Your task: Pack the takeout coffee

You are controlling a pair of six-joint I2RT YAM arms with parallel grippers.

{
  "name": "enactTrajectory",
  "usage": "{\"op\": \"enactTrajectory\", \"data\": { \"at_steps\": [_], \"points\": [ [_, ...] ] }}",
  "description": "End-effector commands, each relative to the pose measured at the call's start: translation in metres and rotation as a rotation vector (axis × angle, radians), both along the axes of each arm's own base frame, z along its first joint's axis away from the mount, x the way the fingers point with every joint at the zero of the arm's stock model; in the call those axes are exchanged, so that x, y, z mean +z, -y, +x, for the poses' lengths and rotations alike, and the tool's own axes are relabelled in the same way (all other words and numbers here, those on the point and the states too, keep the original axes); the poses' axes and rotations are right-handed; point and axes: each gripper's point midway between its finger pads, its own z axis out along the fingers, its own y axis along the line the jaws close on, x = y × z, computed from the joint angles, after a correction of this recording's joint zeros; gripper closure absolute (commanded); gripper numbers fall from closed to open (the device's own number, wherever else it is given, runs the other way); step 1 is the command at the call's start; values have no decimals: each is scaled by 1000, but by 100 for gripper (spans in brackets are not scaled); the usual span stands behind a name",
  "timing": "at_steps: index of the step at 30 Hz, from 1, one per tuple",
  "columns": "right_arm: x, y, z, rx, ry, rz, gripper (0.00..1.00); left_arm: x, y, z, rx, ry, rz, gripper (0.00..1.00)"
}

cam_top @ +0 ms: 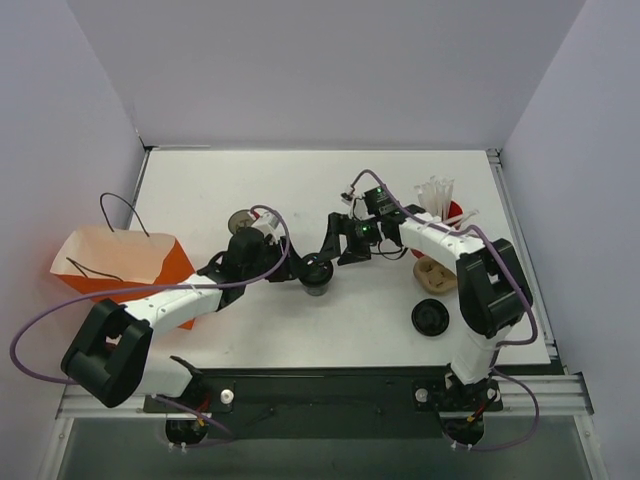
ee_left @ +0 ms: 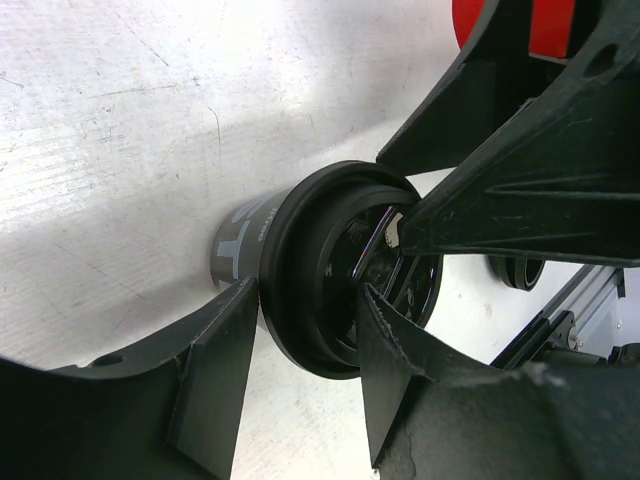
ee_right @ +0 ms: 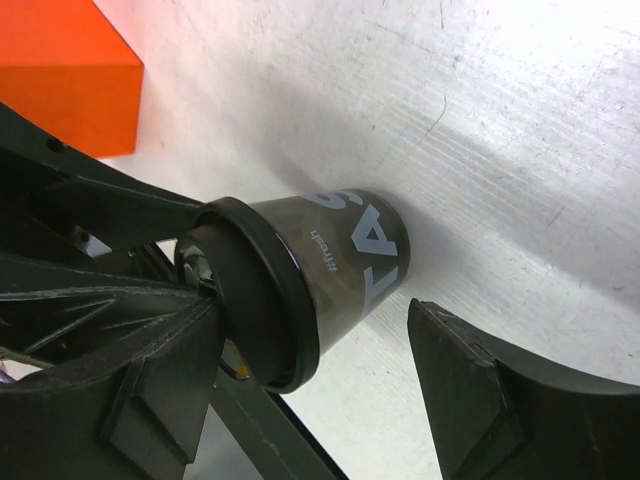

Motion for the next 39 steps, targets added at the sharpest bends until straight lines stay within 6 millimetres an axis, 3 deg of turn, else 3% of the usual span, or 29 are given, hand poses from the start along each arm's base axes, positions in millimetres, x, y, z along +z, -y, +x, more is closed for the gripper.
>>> {"op": "enactTrajectory", "data": {
  "at_steps": [1, 7, 11, 13, 14, 27, 33, 39],
  "points": [
    [25, -4, 9, -123, 40, 76, 25, -47, -30, -14, 80, -111, 157, 48],
    [31, 2, 17, -326, 83, 112, 26, -48, -31, -14, 114, -128, 147, 48],
    [25, 6, 12, -429, 84, 136, 26, -48, -30, -14, 128, -125, 147, 48],
    [33, 0, 13, -447, 103, 183, 27, -48, -30, -14, 131, -127, 148, 48],
    [27, 2, 11, -480, 87, 181, 27, -48, -31, -14, 135, -129, 149, 48],
    [36, -16, -6, -573, 142, 224, 35, -52, -31, -15, 153, -141, 148, 49],
    [15, -3, -16, -689, 161, 116, 44, -53, -32, -16, 170, -148, 148, 51],
    [8, -19, -25, -687, 156, 149, 42, -56, -32, -19, 176, -155, 141, 52]
  ]
}}
